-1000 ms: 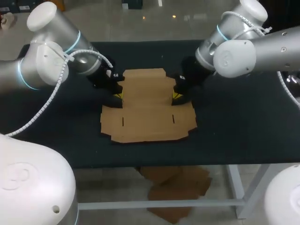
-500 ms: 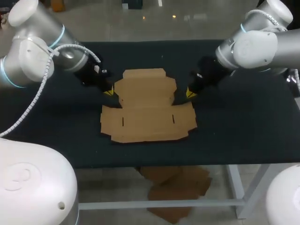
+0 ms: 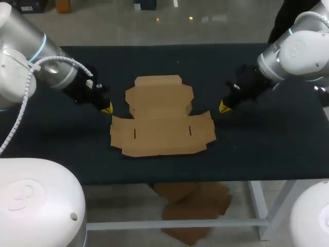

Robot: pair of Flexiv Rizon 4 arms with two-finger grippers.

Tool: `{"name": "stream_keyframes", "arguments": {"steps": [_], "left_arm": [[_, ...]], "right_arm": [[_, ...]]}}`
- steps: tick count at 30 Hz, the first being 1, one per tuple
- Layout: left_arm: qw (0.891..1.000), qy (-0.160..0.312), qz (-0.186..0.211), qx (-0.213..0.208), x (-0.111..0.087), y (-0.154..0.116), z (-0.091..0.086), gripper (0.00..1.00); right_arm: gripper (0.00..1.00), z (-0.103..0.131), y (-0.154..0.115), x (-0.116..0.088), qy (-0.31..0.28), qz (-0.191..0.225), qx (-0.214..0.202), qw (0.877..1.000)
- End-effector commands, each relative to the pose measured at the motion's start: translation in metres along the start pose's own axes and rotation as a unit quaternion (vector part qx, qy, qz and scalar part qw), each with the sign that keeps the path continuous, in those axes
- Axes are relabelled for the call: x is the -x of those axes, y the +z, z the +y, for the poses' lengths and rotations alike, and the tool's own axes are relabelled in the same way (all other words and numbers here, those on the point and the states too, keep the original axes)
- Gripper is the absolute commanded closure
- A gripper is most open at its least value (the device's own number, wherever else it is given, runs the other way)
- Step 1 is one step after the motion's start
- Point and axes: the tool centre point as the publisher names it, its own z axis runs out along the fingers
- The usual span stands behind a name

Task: Assemble the packaging by folding the flat box into shape, placing the metal phone stand inside, and closing the box properly

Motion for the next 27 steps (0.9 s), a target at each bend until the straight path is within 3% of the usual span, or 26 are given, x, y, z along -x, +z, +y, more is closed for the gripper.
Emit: {"name": "stream_keyframes", "arguments": {"steps": [1, 11, 22, 27], "left_arm": [[1.0, -0.006, -0.003, -0.018, 0.001, -0.014, 0.025, 1.0], [0.999, -0.029, 0.007, -0.018, 0.01, -0.017, 0.063, 1.0], [0.999, -0.042, 0.015, -0.017, -0.003, -0.013, 0.109, 1.0], [0.999, -0.04, 0.022, -0.014, -0.008, -0.007, 0.126, 1.0]], "right_arm": [[1.0, -0.025, -0.004, 0.007, 0.007, 0.008, 0.017, 1.0], [1.0, -0.06, -0.008, 0.018, 0.012, 0.014, 0.016, 1.0], [1.0, -0.097, -0.002, 0.03, 0.007, 0.028, 0.004, 1.0], [1.0, -0.117, -0.002, 0.037, 0.018, 0.013, 0.009, 1.0]]}}
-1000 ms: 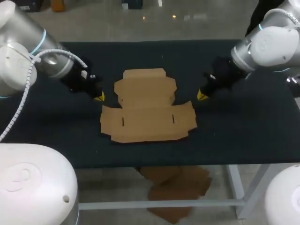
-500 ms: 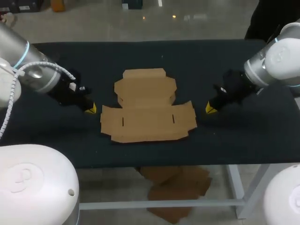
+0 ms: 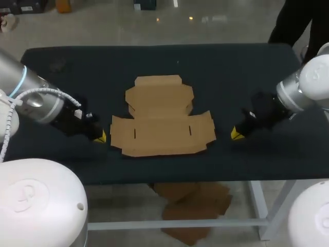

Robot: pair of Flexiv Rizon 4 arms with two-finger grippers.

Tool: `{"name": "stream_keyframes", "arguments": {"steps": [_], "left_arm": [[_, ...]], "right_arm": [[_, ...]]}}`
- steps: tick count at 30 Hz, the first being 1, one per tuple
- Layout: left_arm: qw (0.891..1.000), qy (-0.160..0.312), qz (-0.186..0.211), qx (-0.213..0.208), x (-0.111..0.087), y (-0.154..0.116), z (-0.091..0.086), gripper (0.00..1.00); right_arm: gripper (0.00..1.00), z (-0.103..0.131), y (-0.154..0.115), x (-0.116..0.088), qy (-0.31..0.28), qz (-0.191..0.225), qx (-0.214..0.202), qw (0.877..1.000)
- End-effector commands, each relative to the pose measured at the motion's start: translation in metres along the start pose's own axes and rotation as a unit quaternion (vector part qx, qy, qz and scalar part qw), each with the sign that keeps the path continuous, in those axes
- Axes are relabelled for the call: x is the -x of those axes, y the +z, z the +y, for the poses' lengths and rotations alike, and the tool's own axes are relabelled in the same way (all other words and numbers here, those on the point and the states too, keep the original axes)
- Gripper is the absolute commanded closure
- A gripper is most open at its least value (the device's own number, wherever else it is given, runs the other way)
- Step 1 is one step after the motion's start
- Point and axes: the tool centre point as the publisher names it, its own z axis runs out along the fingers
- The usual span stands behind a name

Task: Assemble the packaging by folding the flat box into shape, placing the metal phone stand inside, and closing the box properly

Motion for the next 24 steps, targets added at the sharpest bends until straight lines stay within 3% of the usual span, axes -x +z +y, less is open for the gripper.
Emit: {"name": "stream_keyframes", "arguments": {"steps": [1, 10, 17, 24], "left_arm": [[1.0, -0.001, 0.002, -0.018, -0.002, 0.003, 0.016, 1.0], [1.0, -0.002, 0.023, -0.014, -0.006, 0.017, 0.038, 1.0], [1.0, 0.001, 0.026, -0.007, -0.014, 0.026, 0.052, 1.0], [0.999, -0.013, 0.034, 0.008, -0.007, 0.035, 0.052, 1.0]], "right_arm": [[1.0, -0.02, -0.002, 0.006, 0.007, -0.01, 0.017, 1.0], [1.0, -0.04, 0.0, 0.01, -0.014, -0.012, 0.024, 1.0], [1.0, -0.038, 0.016, 0.009, -0.028, -0.012, 0.018, 0.999], [1.0, -0.031, 0.025, 0.005, -0.041, -0.015, 0.017, 0.999]]}}
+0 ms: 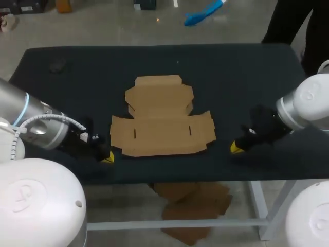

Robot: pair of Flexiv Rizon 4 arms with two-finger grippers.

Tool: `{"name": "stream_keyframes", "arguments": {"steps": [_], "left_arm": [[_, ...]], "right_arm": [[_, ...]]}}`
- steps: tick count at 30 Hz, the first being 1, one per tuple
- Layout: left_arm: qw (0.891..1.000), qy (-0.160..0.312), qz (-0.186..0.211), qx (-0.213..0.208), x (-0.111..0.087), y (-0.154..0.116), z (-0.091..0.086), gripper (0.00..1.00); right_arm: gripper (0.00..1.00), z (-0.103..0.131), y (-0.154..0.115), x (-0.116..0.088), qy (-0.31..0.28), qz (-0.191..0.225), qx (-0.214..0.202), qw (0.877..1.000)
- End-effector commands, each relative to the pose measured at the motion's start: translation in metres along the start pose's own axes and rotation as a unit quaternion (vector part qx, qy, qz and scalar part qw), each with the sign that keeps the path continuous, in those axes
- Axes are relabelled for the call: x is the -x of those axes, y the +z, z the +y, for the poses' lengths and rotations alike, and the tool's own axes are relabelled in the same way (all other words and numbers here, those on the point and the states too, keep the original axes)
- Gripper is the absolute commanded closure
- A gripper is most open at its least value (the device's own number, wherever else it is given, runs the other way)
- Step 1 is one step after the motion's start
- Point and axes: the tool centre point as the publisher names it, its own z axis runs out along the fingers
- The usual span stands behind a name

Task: Assemble the packaging by folding the flat box into shape, placing the metal phone stand inside, and closing the box properly

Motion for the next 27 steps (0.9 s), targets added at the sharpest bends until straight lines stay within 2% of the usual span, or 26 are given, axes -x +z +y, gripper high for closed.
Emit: {"name": "stream_keyframes", "arguments": {"steps": [1, 11, 27], "left_arm": [[1.0, -0.006, 0.005, 0.01, 0.007, 0.008, -0.006, 1.0], [0.999, -0.019, 0.013, 0.024, 0.02, 0.016, -0.015, 1.0], [0.998, -0.022, 0.014, 0.051, 0.026, 0.033, -0.032, 1.0]], "right_arm": [[1.0, 0.006, 0.009, -0.001, -0.002, -0.001, -0.007, 1.0], [1.0, 0.012, 0.022, -0.005, -0.01, -0.002, -0.008, 1.0], [1.0, 0.025, 0.046, -0.012, -0.018, 0.004, -0.019, 1.0]]}}
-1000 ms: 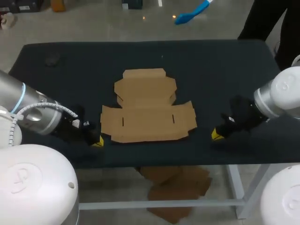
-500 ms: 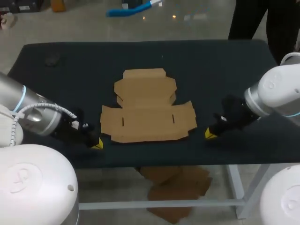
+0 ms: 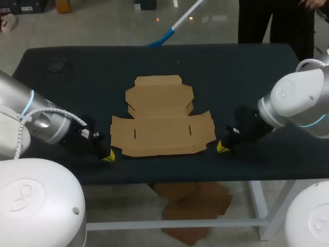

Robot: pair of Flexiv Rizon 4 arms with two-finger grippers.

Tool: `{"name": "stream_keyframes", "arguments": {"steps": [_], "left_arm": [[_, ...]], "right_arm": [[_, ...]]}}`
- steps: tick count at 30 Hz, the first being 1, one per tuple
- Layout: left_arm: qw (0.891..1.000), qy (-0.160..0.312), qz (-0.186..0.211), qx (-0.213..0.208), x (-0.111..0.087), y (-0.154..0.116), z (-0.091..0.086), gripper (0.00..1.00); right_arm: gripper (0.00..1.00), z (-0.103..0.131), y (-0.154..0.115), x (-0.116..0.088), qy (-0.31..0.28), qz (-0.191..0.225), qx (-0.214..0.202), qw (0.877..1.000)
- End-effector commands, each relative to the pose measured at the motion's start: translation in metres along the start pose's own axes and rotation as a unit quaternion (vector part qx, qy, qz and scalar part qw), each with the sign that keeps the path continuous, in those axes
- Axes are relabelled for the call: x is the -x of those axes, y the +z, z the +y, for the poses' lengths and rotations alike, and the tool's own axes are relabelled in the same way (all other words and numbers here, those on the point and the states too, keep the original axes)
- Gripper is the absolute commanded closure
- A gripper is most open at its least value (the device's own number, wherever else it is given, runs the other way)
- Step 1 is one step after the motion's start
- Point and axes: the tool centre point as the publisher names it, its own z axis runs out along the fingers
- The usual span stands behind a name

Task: Assemble the packaging by folding the flat box into shape, placing the metal phone stand inside, and closing the box properly

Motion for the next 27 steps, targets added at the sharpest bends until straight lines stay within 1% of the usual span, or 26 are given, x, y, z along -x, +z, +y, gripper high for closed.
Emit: {"name": "stream_keyframes", "arguments": {"steps": [1, 7, 15, 22, 27], "left_arm": [[1.0, -0.002, -0.003, 0.013, 0.002, 0.008, -0.012, 1.0], [1.0, -0.009, -0.004, 0.024, 0.003, 0.017, -0.024, 1.0], [0.999, -0.009, -0.003, 0.037, 0.002, 0.028, -0.034, 1.0], [0.999, -0.009, -0.001, 0.044, 0.003, 0.031, -0.037, 1.0], [0.999, -0.007, 0.001, 0.046, 0.003, 0.03, -0.035, 1.0]], "right_arm": [[1.0, 0.006, 0.006, 0.002, -0.001, 0.004, -0.003, 1.0], [1.0, 0.01, 0.008, 0.001, -0.001, 0.004, -0.002, 1.0], [1.0, 0.019, 0.013, -0.001, -0.002, 0.002, -0.004, 1.0], [1.0, 0.024, 0.02, -0.006, -0.006, 0.001, -0.008, 1.0], [1.0, 0.027, 0.024, -0.008, -0.007, 0.001, -0.011, 1.0]]}}
